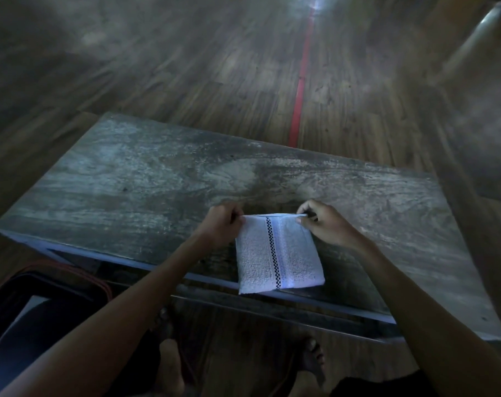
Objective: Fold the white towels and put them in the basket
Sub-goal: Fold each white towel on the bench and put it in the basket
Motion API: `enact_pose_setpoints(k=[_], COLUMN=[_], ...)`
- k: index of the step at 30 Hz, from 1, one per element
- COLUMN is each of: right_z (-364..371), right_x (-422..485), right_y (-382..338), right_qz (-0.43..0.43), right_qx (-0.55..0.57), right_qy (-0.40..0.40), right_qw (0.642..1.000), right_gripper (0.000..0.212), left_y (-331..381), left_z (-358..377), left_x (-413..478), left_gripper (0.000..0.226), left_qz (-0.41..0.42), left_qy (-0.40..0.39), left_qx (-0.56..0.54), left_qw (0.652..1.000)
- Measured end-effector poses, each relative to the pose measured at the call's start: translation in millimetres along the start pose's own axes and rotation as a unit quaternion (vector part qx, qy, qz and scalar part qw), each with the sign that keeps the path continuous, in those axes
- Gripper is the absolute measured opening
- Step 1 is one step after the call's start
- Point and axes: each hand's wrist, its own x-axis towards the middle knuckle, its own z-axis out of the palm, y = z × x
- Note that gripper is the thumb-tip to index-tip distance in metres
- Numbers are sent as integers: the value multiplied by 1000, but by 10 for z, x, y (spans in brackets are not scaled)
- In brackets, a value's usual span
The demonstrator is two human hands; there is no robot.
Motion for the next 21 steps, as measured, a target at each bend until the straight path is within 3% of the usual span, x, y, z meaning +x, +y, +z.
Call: enact_pose_setpoints(k=[9,13,18,21], right_z=[102,209,265,310], right_x=[101,107,33,-1], right_y=[56,68,29,55], right_qz=[17,-2,-54,-84], right_qx=[-4,-45,-203,-258], right_qy=[32,93,188,216], right_qw=[999,995,959,938], right_gripper=[8,18,20,21], left_y=[-55,-94,95,203], left_z=[28,65,105,187], left_x=[-17,-32,-155,-266], left_gripper=[6,19,27,36], left_qz=[6,4,130,130], left_qy=[19,22,75,40], left_qx=[-6,-15,139,199], left_qw=[1000,1000,979,970])
